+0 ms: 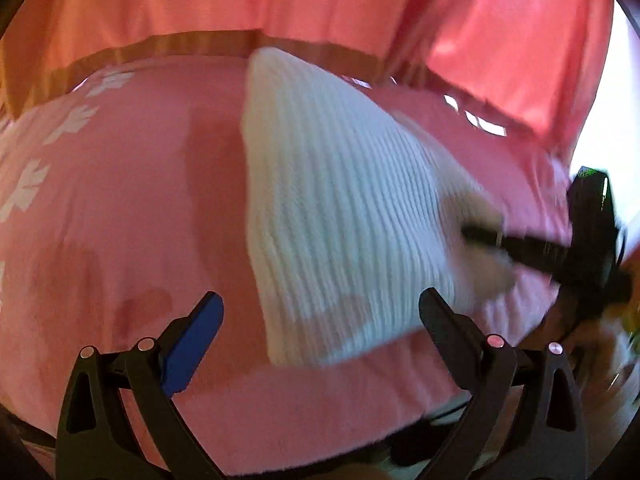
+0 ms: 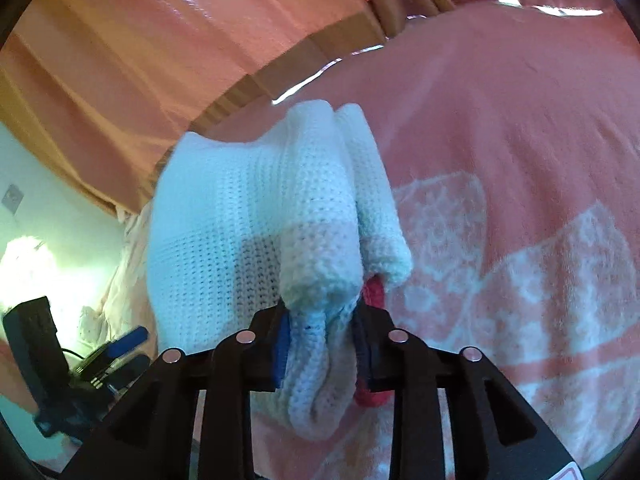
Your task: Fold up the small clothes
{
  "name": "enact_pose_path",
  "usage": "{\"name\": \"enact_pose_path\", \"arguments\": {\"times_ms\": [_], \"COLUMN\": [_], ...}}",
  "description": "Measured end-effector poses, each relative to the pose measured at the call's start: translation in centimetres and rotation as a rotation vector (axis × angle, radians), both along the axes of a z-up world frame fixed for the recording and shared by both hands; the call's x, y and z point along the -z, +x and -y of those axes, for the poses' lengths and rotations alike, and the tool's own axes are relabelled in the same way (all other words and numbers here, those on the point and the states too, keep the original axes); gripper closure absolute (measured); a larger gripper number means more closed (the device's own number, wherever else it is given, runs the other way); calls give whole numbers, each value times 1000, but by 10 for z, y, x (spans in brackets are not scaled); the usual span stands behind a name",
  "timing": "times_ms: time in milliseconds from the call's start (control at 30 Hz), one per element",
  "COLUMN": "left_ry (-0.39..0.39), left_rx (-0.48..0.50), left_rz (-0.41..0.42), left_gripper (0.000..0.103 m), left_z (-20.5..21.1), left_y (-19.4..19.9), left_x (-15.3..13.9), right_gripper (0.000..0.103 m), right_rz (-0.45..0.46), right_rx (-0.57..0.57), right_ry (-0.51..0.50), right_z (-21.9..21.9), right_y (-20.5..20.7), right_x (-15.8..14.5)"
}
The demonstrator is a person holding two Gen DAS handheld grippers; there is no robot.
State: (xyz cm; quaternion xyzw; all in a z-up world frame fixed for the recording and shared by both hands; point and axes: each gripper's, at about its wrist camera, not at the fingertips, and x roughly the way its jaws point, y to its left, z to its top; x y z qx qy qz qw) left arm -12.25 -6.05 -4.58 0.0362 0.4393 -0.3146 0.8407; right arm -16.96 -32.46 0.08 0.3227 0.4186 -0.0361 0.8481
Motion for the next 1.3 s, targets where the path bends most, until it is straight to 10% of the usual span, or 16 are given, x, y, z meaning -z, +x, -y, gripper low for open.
{"name": "enact_pose_path", "arguments": {"times_ms": [133, 233, 267, 300, 533, 633, 700, 767, 900, 1133, 1300], "left_ry": [74, 111, 117, 108, 82, 131, 127, 117, 103, -166, -224], "left_rx": [44, 52, 45, 28, -22, -31, -27, -26, -19, 2, -50], "left_rz": [50, 48, 17, -11, -14, -14, -52, -59, -63, 52, 26], "left_gripper": [8, 29, 29, 29, 23, 23, 23, 23, 23, 12, 12], "left_z": [9, 13, 12, 9, 1, 2, 3, 2, 0, -32, -19], "left_y": [-11, -3, 2, 7, 14, 16, 20, 19, 16, 6, 34], "left_x": [13, 21, 25, 28, 26, 32, 38, 36, 33, -27, -34], "right_gripper": [60, 48, 50, 79, 84, 84, 83, 83, 71, 62, 103], "right_rz": [4, 22, 25, 35, 408, 141, -57, -18, 40, 122, 33], "right_rx": [15, 16, 23, 22, -118, -37, 36, 61, 26, 1, -55], "right_ry": [78, 134, 138, 133, -352, -363, -183, -101, -260, -346, -250], "right_z": [-3, 0, -3, -6, -83, -57, -22, -11, -28, -48, -51], "right_y": [-1, 14, 18, 22, -3, 20, 31, 26, 15, -35, -30], "right_x": [8, 15, 20, 21, -92, -39, 10, 4, -31, -52, -20]}}
